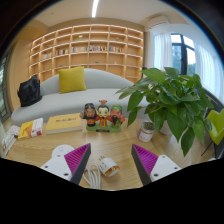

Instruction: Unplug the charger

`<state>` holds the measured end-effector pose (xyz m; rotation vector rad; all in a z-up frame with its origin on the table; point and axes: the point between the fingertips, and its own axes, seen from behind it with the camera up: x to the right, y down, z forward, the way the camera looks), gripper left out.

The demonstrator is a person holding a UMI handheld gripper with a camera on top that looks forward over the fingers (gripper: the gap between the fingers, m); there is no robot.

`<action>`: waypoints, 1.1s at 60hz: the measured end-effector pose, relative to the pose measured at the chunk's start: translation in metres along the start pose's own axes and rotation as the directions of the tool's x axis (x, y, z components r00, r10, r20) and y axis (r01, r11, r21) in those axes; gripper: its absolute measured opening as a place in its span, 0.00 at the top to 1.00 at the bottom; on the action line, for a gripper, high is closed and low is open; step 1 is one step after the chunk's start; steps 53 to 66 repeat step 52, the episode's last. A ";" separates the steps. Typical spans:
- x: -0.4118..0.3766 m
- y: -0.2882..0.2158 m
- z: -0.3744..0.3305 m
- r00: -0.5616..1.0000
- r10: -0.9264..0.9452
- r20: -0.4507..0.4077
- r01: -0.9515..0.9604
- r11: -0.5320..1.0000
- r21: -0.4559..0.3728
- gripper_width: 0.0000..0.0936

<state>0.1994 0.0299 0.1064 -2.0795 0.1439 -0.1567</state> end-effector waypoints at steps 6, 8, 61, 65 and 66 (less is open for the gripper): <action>-0.005 0.004 -0.053 1.000 -0.015 0.003 0.015 1.000 -0.007 0.08; -0.007 0.006 -0.070 1.000 -0.021 0.008 0.021 1.000 -0.004 0.08; -0.048 0.057 -0.289 0.997 -0.076 0.031 0.074 0.995 0.071 0.09; -0.048 0.057 -0.289 0.997 -0.076 0.031 0.074 0.995 0.071 0.09; -0.048 0.057 -0.289 0.997 -0.076 0.031 0.074 0.995 0.071 0.09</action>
